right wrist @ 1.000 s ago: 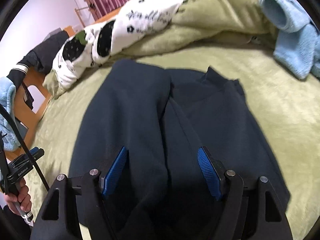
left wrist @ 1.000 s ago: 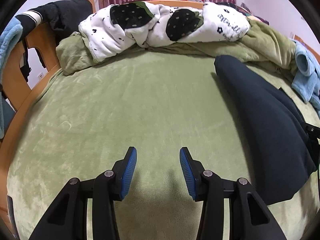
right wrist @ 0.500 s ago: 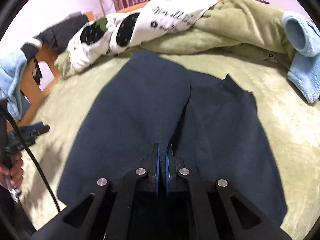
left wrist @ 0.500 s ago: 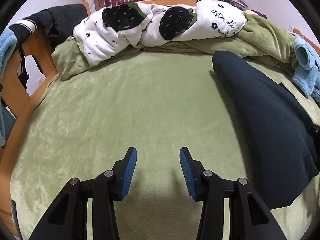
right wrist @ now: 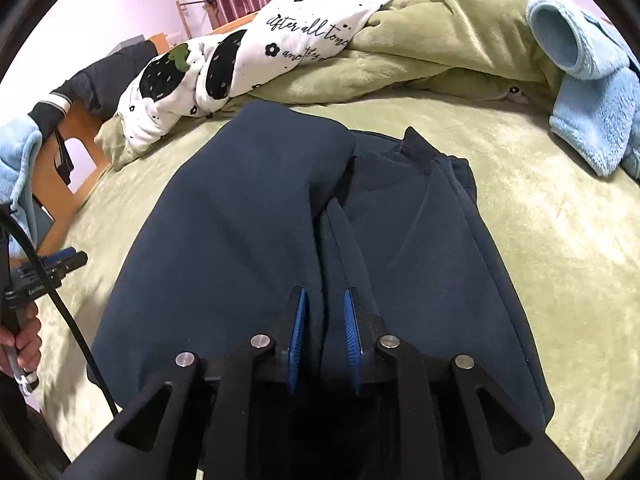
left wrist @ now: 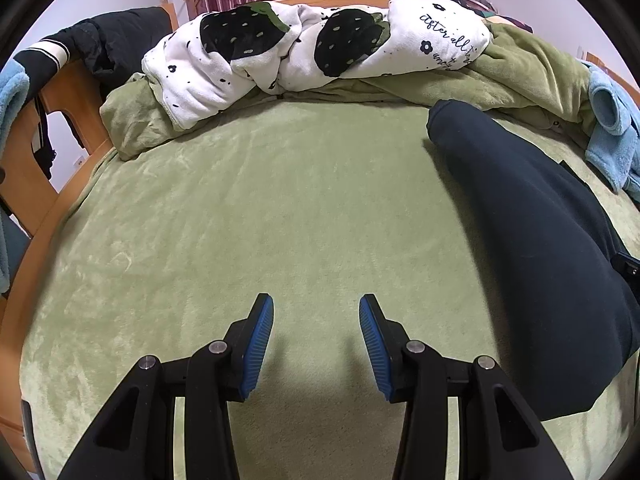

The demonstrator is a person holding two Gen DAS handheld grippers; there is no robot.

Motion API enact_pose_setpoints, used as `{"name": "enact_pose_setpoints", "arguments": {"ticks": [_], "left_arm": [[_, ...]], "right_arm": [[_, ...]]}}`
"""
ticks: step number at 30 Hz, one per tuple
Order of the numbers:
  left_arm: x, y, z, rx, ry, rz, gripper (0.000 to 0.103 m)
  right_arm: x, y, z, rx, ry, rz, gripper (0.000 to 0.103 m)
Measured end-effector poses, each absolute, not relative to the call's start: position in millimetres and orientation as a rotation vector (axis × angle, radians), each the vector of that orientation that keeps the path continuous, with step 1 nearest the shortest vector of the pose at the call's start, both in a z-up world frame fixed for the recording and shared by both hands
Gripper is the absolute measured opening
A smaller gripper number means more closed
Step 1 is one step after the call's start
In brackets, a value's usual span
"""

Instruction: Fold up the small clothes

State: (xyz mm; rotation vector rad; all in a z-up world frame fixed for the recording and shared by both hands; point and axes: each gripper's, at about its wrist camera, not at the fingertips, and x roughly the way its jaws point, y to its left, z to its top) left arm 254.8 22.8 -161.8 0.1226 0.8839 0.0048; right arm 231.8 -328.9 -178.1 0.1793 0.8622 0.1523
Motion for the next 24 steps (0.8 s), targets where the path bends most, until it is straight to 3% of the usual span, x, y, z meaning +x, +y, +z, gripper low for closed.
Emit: {"name": "enact_pose_setpoints", "arguments": {"ticks": [5, 7, 8, 9, 16, 17, 19, 20, 22, 24], "left_arm": [[255, 22, -163, 0.125, 0.891, 0.000, 0.042], [256, 23, -162, 0.118, 0.892, 0.000, 0.042], [257, 24, -162, 0.115, 0.893, -0.001, 0.042], [257, 25, -162, 0.112, 0.894, -0.001, 0.042], [258, 26, -161, 0.105, 0.895, -0.004, 0.042], [258, 26, -161, 0.106, 0.895, -0.005, 0.042], [258, 24, -162, 0.108, 0.894, -0.006, 0.042], [258, 24, -162, 0.111, 0.894, -0.006, 0.042], [258, 23, -162, 0.110, 0.894, -0.007, 0.042], [257, 20, -163, 0.116, 0.889, -0.010, 0.042]], "right_arm": [[229, -316, -169, 0.101, 0.832, 0.131, 0.033], [223, -314, -163, 0.081, 0.803, 0.145, 0.046], [223, -313, -162, 0.076, 0.792, 0.146, 0.062], [223, -314, -162, 0.072, 0.788, 0.137, 0.069], [252, -336, -195, 0.190, 0.919, 0.126, 0.069], [253, -337, -195, 0.199, 0.918, 0.129, 0.067], [254, -335, -196, 0.202, 0.917, 0.152, 0.048], [253, -333, -195, 0.191, 0.914, 0.155, 0.030], [250, -327, -192, 0.156, 0.895, 0.180, 0.007], [246, -321, -187, 0.127, 0.870, 0.176, 0.007]]}}
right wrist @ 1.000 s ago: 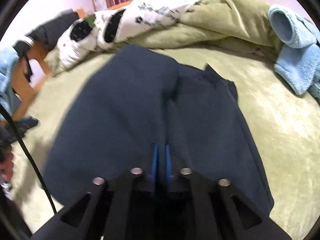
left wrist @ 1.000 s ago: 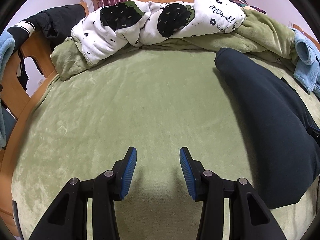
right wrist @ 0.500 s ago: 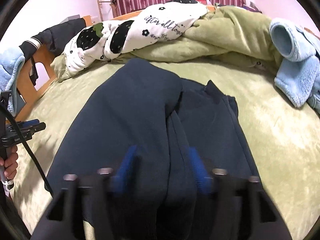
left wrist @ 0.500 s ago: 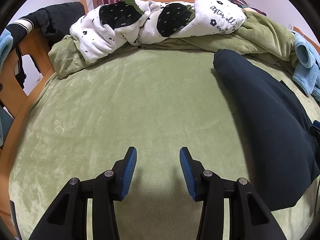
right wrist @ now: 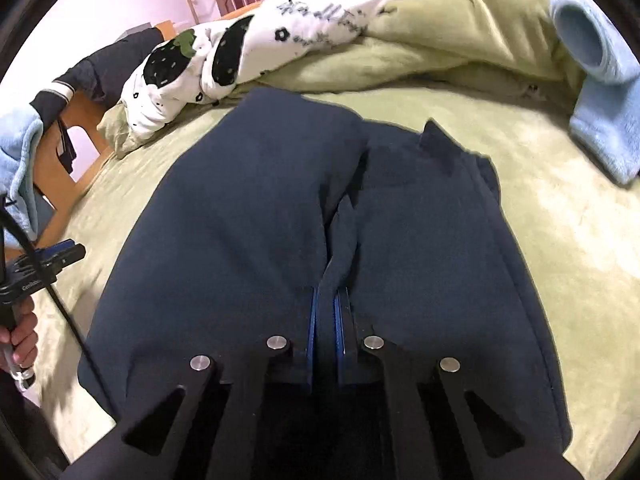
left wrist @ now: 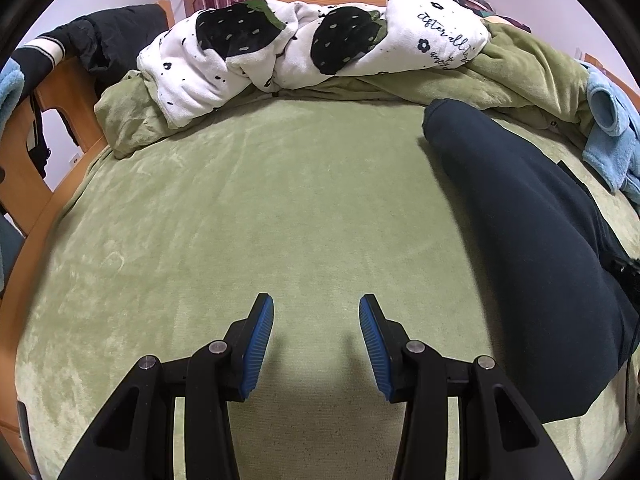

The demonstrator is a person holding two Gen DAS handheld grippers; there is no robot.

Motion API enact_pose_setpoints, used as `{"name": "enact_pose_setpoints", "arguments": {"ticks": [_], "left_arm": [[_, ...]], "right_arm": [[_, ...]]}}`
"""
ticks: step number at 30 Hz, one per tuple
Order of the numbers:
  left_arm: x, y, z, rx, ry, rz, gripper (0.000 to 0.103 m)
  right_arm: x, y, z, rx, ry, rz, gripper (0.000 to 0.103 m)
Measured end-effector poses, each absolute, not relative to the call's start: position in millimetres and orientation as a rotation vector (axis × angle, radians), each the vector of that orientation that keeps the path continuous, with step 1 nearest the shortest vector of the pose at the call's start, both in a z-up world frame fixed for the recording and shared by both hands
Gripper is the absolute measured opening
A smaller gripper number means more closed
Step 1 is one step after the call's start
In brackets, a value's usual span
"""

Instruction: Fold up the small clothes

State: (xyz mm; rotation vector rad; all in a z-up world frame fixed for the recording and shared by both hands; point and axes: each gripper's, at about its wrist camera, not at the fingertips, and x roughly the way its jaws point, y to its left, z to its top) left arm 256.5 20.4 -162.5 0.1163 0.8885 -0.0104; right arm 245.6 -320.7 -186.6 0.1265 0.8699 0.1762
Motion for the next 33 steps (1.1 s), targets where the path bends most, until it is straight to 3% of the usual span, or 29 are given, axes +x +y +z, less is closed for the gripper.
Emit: {"name": "enact_pose_setpoints", "arguments": {"ticks": [10, 19, 22, 27, 33], "left_arm": [[248, -5, -147, 0.087, 0.869, -0.041, 0.042], [242, -64, -140, 0.058, 0.867, -0.145, 0.042], [240, -86, -142, 0.037, 0.873, -0.194, 0.042], [232, -115, -149, 0.049, 0.881, -0.260, 0.042], [222, -130, -167, 0.098, 0.899, -0.246, 0.048]], "right_arm": [[204, -363, -130, 0.108, 0.697, 0.095, 0.006], [205, -401, -187, 0.061, 0.824, 0.006, 0.007], [203, -402, -190, 0.064, 0.833, -0.002, 0.010], [180, -422, -167, 0.153, 0.781, 0.018, 0.032], [166, -432, -166, 0.210, 0.780, 0.057, 0.032]]}}
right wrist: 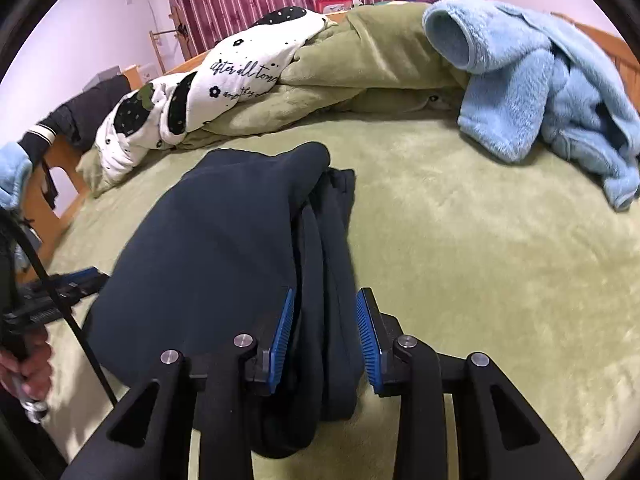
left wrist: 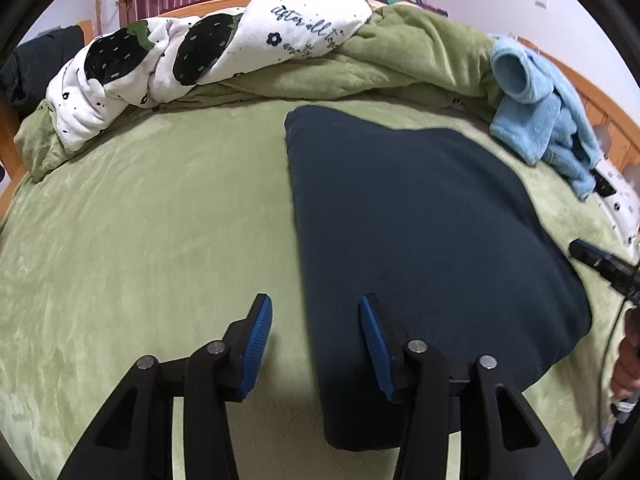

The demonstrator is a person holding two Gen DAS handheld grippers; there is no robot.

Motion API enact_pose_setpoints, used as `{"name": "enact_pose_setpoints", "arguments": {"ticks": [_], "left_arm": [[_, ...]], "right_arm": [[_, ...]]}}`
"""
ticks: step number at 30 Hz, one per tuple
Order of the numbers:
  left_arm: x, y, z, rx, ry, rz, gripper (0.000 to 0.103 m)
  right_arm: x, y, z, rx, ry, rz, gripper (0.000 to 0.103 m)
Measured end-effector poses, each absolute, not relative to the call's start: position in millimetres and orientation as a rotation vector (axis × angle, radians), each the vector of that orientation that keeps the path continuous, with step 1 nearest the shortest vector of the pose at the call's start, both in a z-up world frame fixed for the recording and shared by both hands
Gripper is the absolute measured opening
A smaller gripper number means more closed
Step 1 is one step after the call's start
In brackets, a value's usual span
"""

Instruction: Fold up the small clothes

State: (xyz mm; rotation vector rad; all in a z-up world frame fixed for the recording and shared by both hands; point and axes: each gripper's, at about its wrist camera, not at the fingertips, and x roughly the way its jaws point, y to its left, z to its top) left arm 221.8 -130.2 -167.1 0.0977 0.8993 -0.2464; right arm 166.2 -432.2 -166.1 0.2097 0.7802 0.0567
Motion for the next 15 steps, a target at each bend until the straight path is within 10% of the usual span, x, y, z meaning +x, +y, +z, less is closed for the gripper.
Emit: {"name": "enact_pose_setpoints", "arguments": {"ticks": [15], "left_arm": [[226, -120, -173, 0.080, 0.890, -0.258, 0.051]], "right_arm": [[211, -399, -182, 0.173, 0.821, 0.062, 0.034]]}}
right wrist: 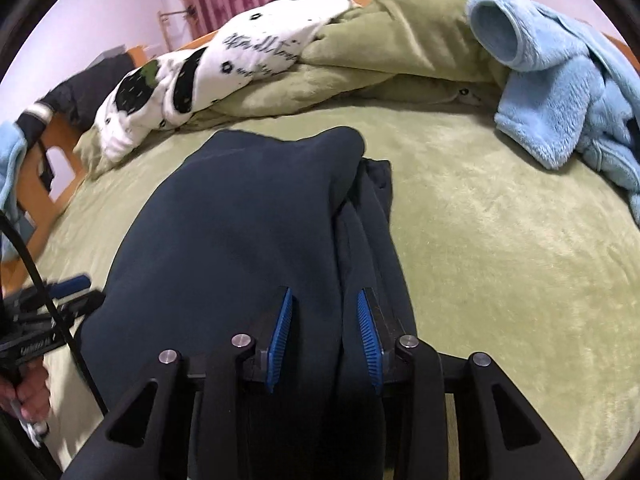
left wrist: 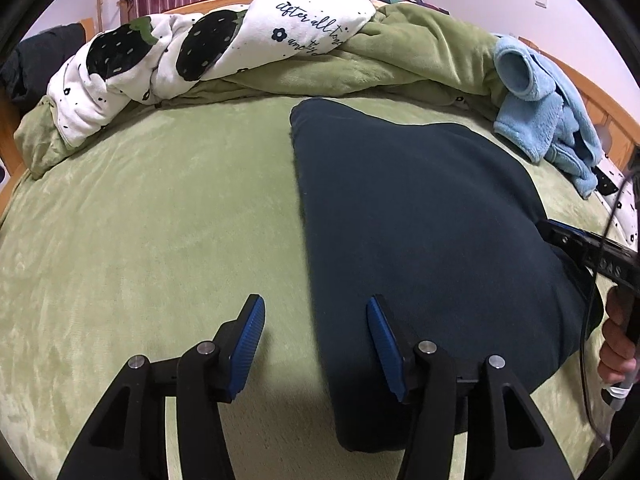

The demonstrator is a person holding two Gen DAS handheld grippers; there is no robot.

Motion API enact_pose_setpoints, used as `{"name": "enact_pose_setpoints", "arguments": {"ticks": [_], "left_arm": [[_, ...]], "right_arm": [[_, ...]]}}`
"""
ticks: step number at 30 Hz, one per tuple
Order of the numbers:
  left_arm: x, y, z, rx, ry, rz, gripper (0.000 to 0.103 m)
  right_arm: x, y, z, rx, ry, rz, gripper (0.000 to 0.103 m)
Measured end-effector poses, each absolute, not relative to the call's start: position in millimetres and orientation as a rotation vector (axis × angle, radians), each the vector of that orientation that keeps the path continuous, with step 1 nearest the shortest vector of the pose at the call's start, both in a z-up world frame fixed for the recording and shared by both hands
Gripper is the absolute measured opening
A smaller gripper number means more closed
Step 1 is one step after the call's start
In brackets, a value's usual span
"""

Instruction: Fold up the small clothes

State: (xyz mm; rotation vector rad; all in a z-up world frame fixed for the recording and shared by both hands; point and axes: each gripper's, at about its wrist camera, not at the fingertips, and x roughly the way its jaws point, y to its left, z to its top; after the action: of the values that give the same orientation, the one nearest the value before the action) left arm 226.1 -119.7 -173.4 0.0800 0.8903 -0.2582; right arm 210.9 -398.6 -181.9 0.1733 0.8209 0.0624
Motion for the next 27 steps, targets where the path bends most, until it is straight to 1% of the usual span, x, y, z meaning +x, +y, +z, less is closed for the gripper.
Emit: {"name": "enact_pose_setpoints", "arguments": {"ticks": [2, 3, 4, 5, 6, 9, 11, 13, 14, 15, 16, 17, 19, 23, 24, 25, 26, 27], "left_arm": [[228, -120, -174, 0.075, 0.889, -0.261, 0.051], [229, -120, -174, 0.073, 0.887, -0.262, 0.051], [230, -120, -174, 0.072, 0.886, -0.263, 0.052], [231, -120, -174, 0.070, 0.885, -0.264, 0.053], [232, -119, -173, 0.067, 0.883, -0.265, 0.054], [236, -116, -170, 0.053, 0.872, -0.260, 0.054], [238, -112, -167, 0.044, 0.871, -0.257, 0.054], [243, -108, -163, 0.048, 0.871, -0.248, 0.054], [245, -106, -160, 0.052, 0.868, -0.243, 0.054], [248, -104, -158, 0.054, 0.860, -0.235, 0.054], [251, -100, -155, 0.049, 0.853, -0.228, 0.054], [254, -98, -153, 0.041, 0.850, -0.225, 0.054], [260, -92, -150, 0.021, 0.842, -0.220, 0.054], [272, -87, -152, 0.002, 0.832, -0.218, 0.054], [274, -87, -153, -0.005, 0.833, -0.220, 0.054], [276, -86, -155, -0.013, 0.836, -0.225, 0.054], [277, -87, -157, -0.015, 0.838, -0.229, 0.054], [279, -88, -158, -0.016, 0.839, -0.231, 0.054]], "right_arm": [[220, -403, -182, 0.227, 0.822, 0.059, 0.034], [225, -404, -183, 0.241, 0.829, 0.055, 0.026], [230, -403, -184, 0.243, 0.842, 0.053, 0.011], [236, -401, -186, 0.221, 0.875, 0.048, 0.006], [240, -399, -188, 0.198, 0.890, 0.034, 0.006], [243, -401, -189, 0.196, 0.914, 0.025, 0.006], [240, -404, -177, 0.194, 0.901, 0.042, 0.007], [238, -411, -160, 0.211, 0.845, 0.052, 0.012], [240, -415, -152, 0.222, 0.819, 0.048, 0.026], [244, -418, -146, 0.235, 0.804, 0.049, 0.043], [252, -421, -141, 0.247, 0.795, 0.055, 0.049], [261, -424, -138, 0.258, 0.800, 0.053, 0.051], [286, -428, -142, 0.293, 0.848, 0.065, 0.051], [331, -424, -167, 0.308, 0.959, 0.063, 0.051], [339, -422, -175, 0.306, 0.989, 0.069, 0.048], [345, -418, -182, 0.298, 1.006, 0.083, 0.043], [348, -414, -186, 0.275, 1.014, 0.108, 0.027], [350, -408, -188, 0.234, 1.017, 0.133, 0.013]]}}
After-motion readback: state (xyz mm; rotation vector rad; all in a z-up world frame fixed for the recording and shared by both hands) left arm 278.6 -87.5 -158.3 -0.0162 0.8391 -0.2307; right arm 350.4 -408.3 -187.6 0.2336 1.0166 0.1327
